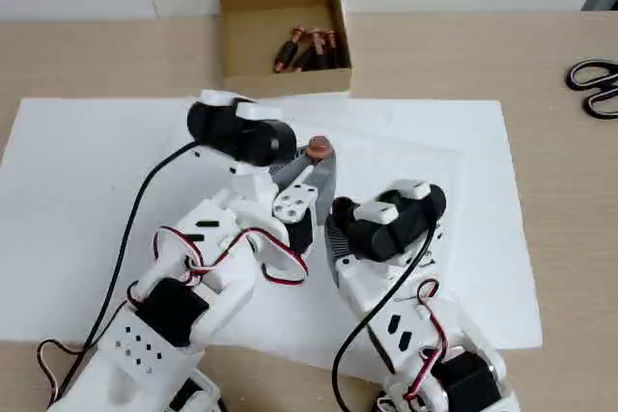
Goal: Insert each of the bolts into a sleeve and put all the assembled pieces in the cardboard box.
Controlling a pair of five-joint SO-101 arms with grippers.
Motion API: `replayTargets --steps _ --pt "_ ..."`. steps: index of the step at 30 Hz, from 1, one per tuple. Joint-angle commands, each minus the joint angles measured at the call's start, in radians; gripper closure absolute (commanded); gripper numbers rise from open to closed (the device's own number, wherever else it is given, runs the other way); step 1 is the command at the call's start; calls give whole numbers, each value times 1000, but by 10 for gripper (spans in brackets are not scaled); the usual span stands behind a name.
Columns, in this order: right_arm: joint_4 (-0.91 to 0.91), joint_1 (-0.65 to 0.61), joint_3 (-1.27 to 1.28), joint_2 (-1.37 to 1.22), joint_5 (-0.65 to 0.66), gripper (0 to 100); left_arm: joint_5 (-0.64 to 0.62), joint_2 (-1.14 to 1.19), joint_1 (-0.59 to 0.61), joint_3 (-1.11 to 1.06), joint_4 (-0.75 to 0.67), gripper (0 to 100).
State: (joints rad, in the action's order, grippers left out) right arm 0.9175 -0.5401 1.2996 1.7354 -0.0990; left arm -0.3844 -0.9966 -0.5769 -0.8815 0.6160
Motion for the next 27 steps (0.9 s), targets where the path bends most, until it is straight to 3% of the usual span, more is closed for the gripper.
replayTargets --steps 1,12,27 --pt "-24 -12 -3 12 -9 995 2 -32 -9 12 -49 995" --pt "-22 -12 -3 12 -9 995 0 -34 72 113 -44 995" --pt "-33 -33 11 12 -9 995 -3 -25 -12 105 -46 995"
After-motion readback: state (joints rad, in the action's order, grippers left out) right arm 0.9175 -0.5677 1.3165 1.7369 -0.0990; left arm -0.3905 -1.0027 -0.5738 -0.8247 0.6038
